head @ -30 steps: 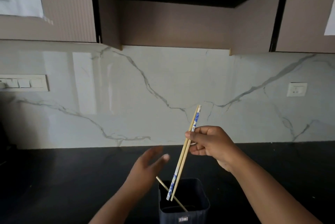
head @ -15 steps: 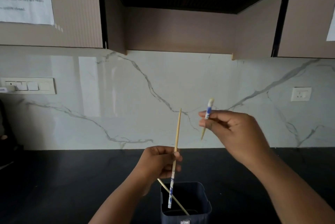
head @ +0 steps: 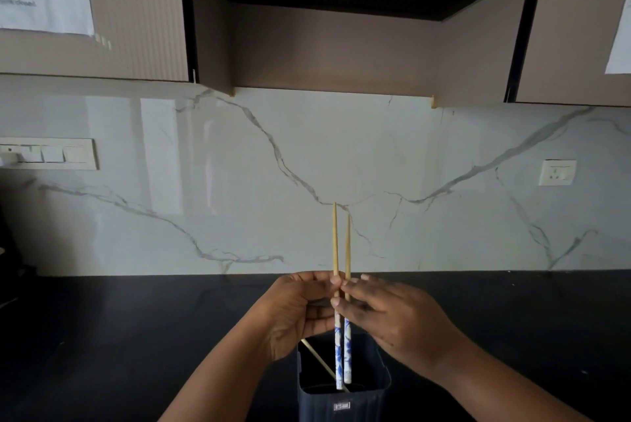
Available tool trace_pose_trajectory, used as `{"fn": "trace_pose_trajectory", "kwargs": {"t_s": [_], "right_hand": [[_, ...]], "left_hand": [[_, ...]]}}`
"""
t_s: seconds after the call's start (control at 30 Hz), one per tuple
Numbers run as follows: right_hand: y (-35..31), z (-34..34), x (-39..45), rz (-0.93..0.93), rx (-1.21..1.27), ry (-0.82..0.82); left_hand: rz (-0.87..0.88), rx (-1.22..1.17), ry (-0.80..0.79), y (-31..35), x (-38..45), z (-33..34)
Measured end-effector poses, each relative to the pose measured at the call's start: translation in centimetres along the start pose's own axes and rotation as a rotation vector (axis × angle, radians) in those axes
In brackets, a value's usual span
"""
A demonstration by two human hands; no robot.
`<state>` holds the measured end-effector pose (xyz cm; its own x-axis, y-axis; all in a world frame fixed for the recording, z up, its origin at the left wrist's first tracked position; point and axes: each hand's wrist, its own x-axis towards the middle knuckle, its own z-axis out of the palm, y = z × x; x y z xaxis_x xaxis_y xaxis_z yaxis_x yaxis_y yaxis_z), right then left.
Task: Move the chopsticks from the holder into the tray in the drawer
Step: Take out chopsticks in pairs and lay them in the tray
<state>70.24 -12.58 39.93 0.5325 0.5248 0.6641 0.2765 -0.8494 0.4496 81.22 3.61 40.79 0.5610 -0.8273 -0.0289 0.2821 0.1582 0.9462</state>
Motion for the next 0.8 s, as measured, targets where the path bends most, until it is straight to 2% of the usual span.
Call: {"fn": "trace_pose_trajectory", "kwargs": {"t_s": [0.17, 0.33, 0.43, 0.5, 0.6, 0.63, 0.7, 0.8], "right_hand": [[-0.9, 0.2, -1.1, -0.031, 0.05, -0.004], [-1.4, 1.1, -2.1, 0.042, 0.119, -0.086], [-1.9, 1.3, -2.7, 0.103, 0.141, -0.068], [-2.7, 1.7, -3.2, 0.289, 0.299, 0.038], [-3.7, 1.7, -3.4, 0.92, 0.741, 0.245], [-3.9, 1.6, -3.2, 1.123, 0.916, 0.214], [-4.0, 1.7, -3.1, 1.374, 1.236, 0.099], [-3.9, 1.5, -3.2, 1.521, 1.377, 0.04]], "left_hand": [[-0.055, -0.046, 0.033, -0.8, 0.0, 0.0], [-0.113, -0.049, 0.07, -1.8, 0.2, 0.1], [-0.136, -0.028, 0.076, -2.6, 0.2, 0.2], [-0.132, 0.019, 0.077, -3.1, 0.2, 0.4], [-0.128, 0.095, 0.076, -3.7, 0.1, 0.6], [-0.129, 0.141, 0.065, -3.8, 0.1, 0.7], [-0.132, 0.26, 0.023, -4.2, -0.1, 0.9], [-0.126, 0.376, 0.007, -4.9, -0.1, 1.5]]}}
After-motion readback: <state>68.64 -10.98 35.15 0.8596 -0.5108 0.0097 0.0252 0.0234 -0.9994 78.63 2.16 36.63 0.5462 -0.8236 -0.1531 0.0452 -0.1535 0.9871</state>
